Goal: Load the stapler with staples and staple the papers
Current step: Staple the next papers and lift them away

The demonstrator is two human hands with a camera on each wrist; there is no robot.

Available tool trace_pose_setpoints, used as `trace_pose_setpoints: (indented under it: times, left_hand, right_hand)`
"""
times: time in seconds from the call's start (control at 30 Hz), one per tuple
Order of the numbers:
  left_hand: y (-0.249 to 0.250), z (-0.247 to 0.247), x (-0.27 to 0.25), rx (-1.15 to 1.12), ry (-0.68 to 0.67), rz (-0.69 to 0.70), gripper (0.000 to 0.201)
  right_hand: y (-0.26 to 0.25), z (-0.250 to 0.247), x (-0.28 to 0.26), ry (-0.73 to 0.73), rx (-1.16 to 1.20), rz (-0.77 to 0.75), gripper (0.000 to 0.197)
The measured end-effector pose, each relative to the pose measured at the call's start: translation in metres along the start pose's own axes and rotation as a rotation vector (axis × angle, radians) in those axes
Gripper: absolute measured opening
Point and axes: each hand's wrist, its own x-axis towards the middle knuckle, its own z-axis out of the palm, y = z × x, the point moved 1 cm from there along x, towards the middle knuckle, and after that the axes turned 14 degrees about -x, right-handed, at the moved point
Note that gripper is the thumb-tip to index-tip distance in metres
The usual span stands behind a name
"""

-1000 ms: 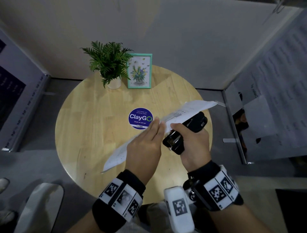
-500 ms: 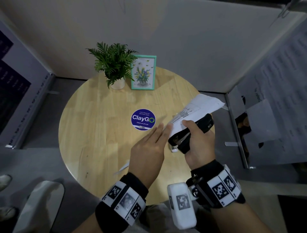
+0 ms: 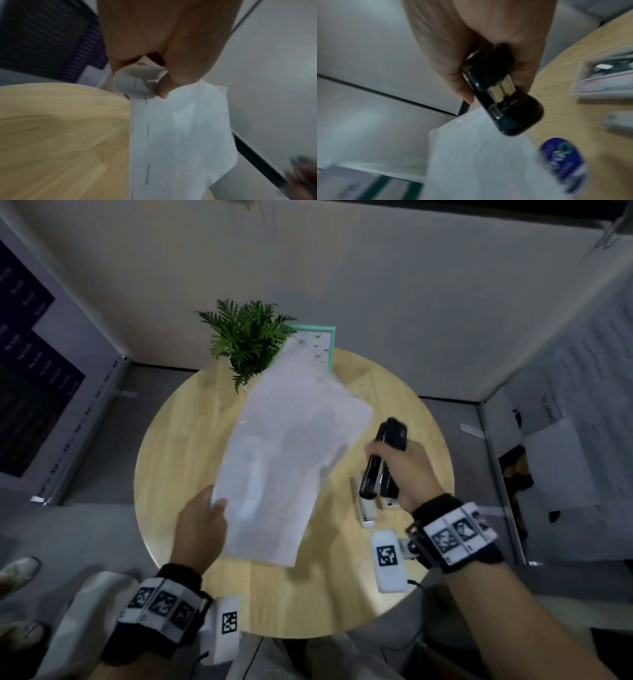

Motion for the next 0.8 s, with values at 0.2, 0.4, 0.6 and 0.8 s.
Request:
trace_pose_setpoints:
  times: [0.2, 0.4, 0.6, 0.8]
  left_hand:
    - [-0.052, -0.029, -0.014, -0.312, 0.125, -0.323, 0.028]
    - [-0.067, -0.039, -0.017, -0.405, 0.073, -0.344, 0.019]
    - [-0.046, -0.076, -0.008, -0.182, -0.107, -0.104, 0.023]
    - [-0.015, -0.124, 0.000, -0.003, -0.303, 0.079, 0.025]
  right_hand:
    - [0.097, 0.058, 0.070, -0.032, -0.848, 0.000, 0.022]
    - [0.122, 0.099, 0.099, -0.083, -1.191, 0.007, 0.034]
    - [0.056, 0.092, 0.094, -0.087, -0.841, -0.217, 0.082]
    - [-0.036, 0.080, 0.055, -0.479, -0.625, -0.582, 0.077]
